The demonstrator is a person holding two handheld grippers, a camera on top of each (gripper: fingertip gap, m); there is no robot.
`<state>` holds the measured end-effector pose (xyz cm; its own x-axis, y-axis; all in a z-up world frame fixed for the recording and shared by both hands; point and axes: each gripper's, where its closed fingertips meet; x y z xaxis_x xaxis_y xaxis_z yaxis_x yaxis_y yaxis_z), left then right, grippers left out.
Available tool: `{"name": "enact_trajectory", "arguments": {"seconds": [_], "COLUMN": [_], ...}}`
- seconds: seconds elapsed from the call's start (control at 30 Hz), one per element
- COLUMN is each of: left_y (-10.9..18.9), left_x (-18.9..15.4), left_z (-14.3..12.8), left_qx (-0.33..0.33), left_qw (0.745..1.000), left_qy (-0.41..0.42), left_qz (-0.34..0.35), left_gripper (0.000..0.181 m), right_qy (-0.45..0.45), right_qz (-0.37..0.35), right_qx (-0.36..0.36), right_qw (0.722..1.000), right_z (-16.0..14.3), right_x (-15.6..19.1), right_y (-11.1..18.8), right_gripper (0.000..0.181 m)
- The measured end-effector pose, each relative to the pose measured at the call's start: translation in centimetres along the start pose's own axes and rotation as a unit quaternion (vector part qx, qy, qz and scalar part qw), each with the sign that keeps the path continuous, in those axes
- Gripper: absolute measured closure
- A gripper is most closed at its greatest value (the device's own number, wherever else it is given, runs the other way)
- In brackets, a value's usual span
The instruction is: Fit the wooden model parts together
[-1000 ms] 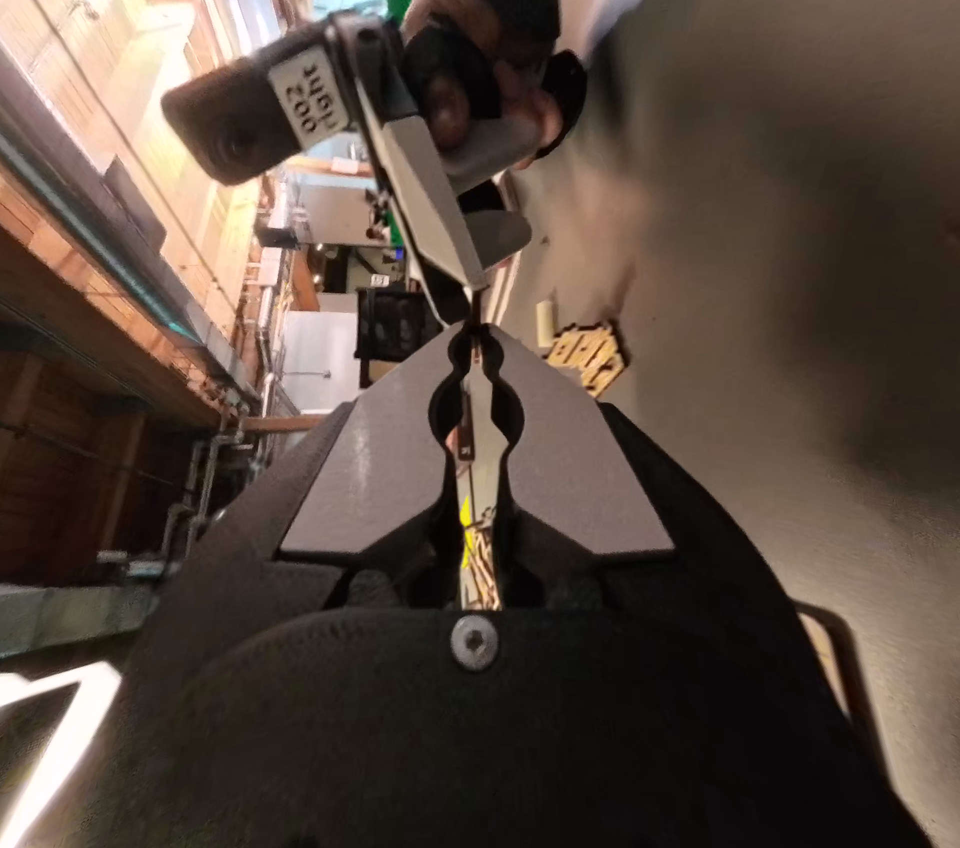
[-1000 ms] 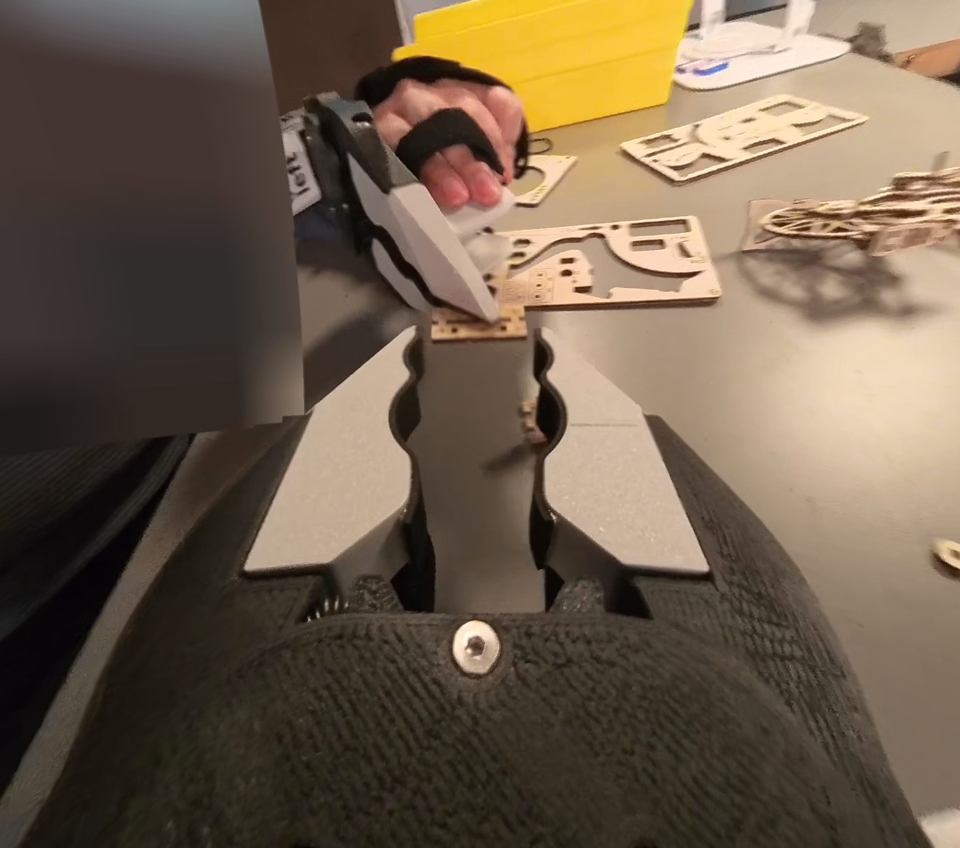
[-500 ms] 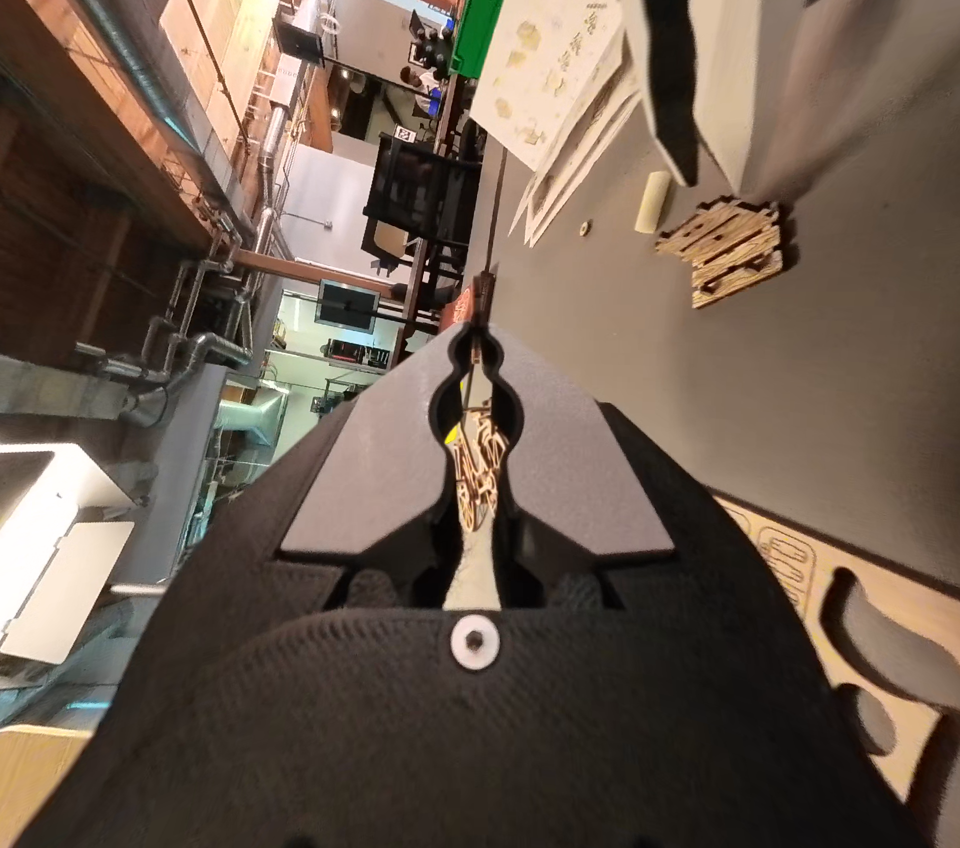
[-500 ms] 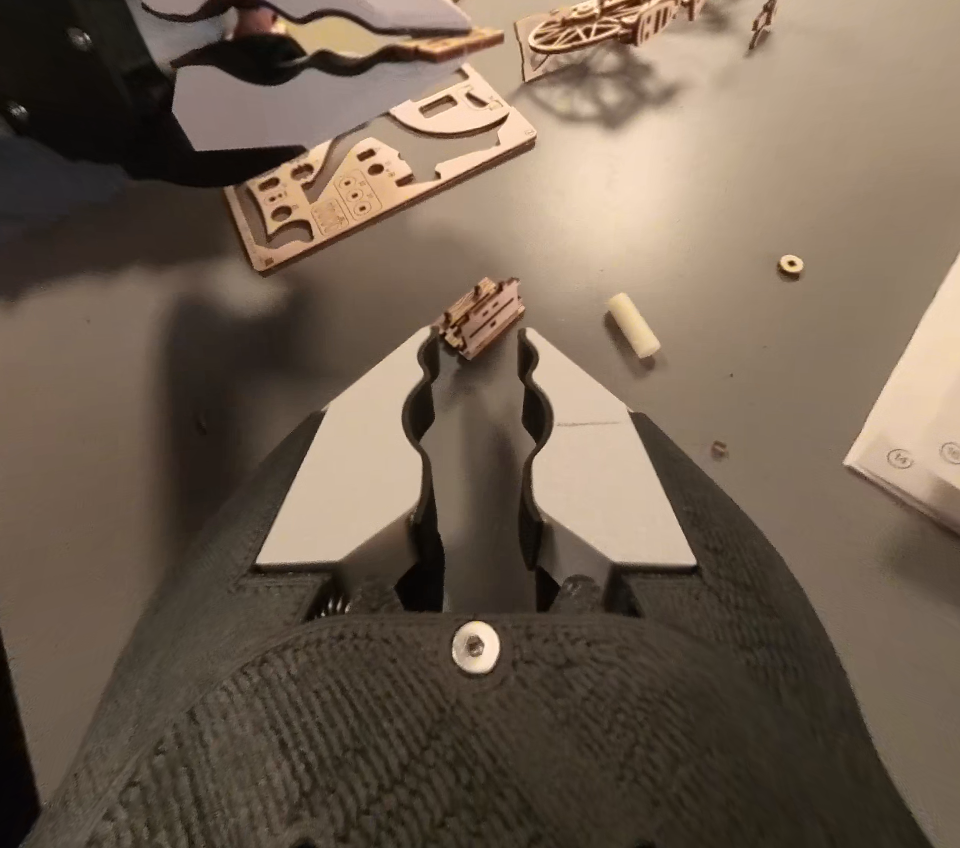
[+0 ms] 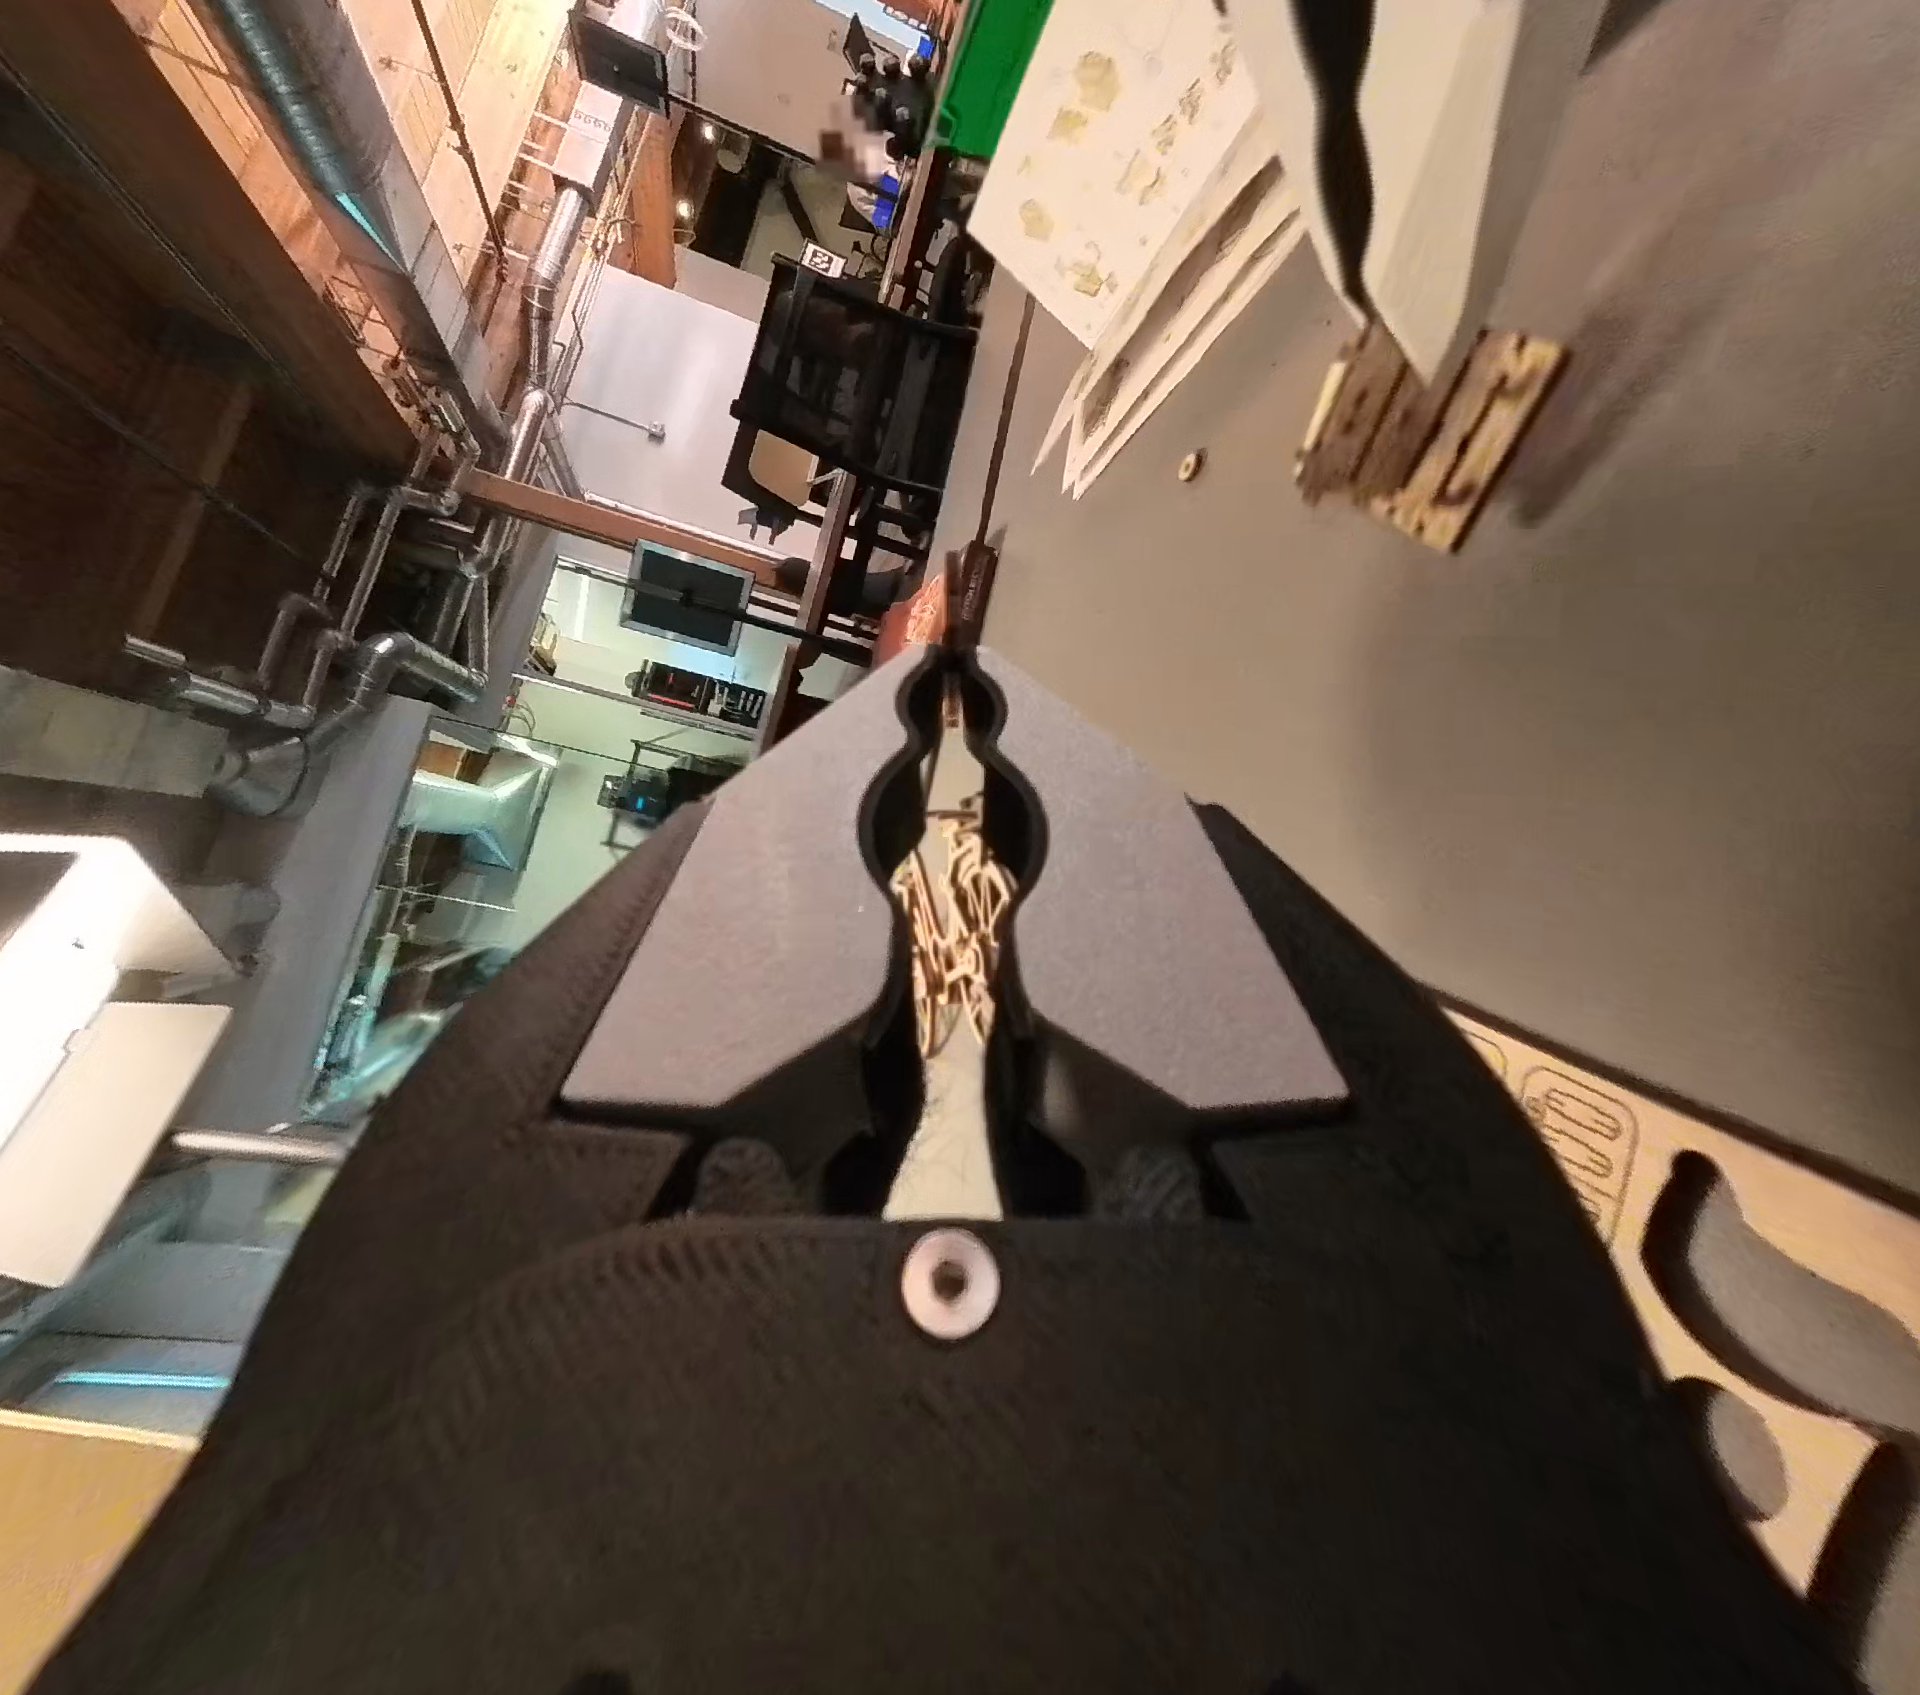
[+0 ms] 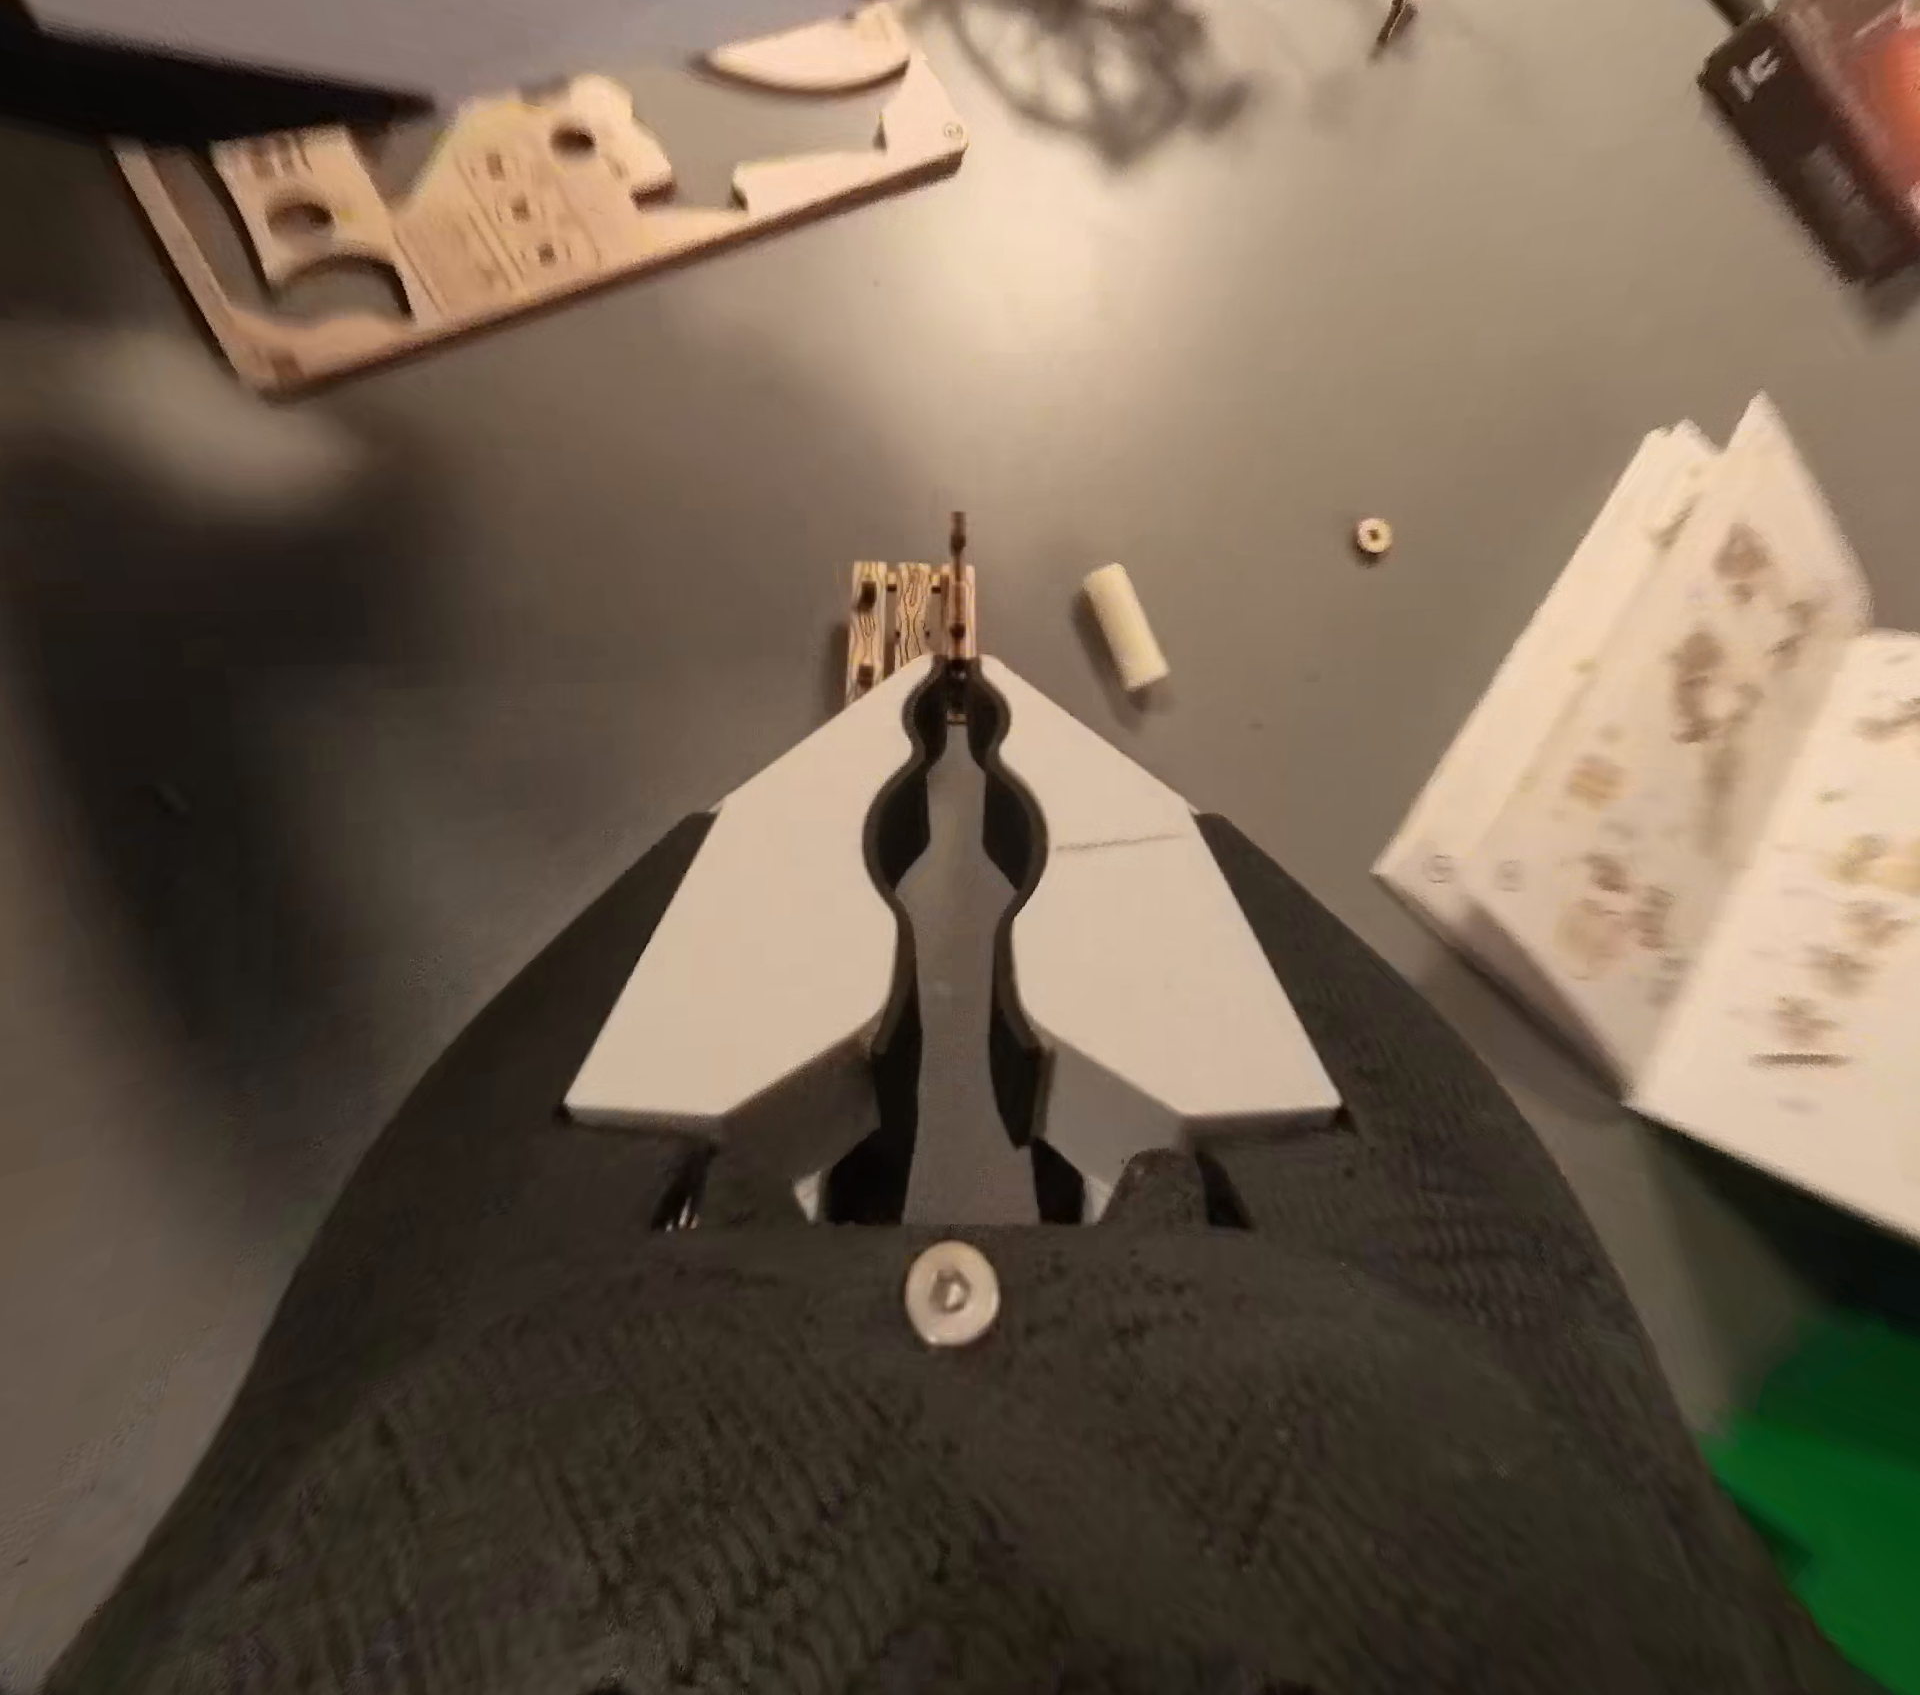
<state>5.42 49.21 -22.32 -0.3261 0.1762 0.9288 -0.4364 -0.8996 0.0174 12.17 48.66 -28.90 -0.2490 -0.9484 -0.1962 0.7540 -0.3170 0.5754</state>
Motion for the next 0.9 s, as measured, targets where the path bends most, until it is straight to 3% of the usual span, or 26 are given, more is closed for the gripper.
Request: {"name": "enact_trajectory", "arguments": {"seconds": [0.13,0.3,0.4,0.5,0.6,0.73,0.83,0.9], "left_y": [-0.1,-0.3,-0.3,-0.3,-0.3,-0.4,-0.4,-0.4], "left_x": [0.2,0.0,0.0,-0.3,-0.3,-0.5,-0.8,-0.9], "left_z": [-0.5,-0.6,-0.8,-1.4,-1.8,-1.9,-2.1,-1.9], "left_qx": [0.003,0.004,0.004,0.011,0.016,0.018,0.022,0.019], "left_qw": [0.998,0.991,0.986,0.981,0.977,0.973,0.971,0.969], "left_qy": [0.061,0.129,0.164,0.194,0.212,0.229,0.233,0.241], "left_qz": [-0.005,-0.016,-0.022,-0.031,-0.034,-0.040,-0.047,-0.051], "left_gripper": [0.180,0.180,0.180,0.180,0.180,0.180,0.180,0.180], "right_qy": [0.124,0.222,0.237,0.230,0.211,0.178,0.141,0.115], "right_qz": [0.060,0.165,0.203,0.221,0.224,0.226,0.225,0.239], "right_qx": [0.169,0.387,0.449,0.476,0.474,0.428,0.343,0.238], "right_qw": [0.976,0.880,0.837,0.819,0.825,0.857,0.901,0.935], "right_z": [-0.8,-2.0,-2.8,-3.5,-3.6,-2.4,-1.1,-0.3], "right_x": [-1.9,-2.6,-2.1,-1.8,-1.6,-1.1,-1.0,-0.7], "right_y": [3.1,5.9,5.4,4.7,4.1,3.9,4.6,5.0], "right_gripper": [0.180,0.180,0.180,0.180,0.174,0.160,0.142,0.134]}}
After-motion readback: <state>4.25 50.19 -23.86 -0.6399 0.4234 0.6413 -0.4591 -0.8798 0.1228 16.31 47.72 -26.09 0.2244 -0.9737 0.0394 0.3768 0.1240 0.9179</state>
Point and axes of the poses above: each gripper's, where its closed fingertips meet, y back along the fingers, z out of its top, x = y × z across the jaws, and after that the axes turned 10 degrees about -x, right-handed
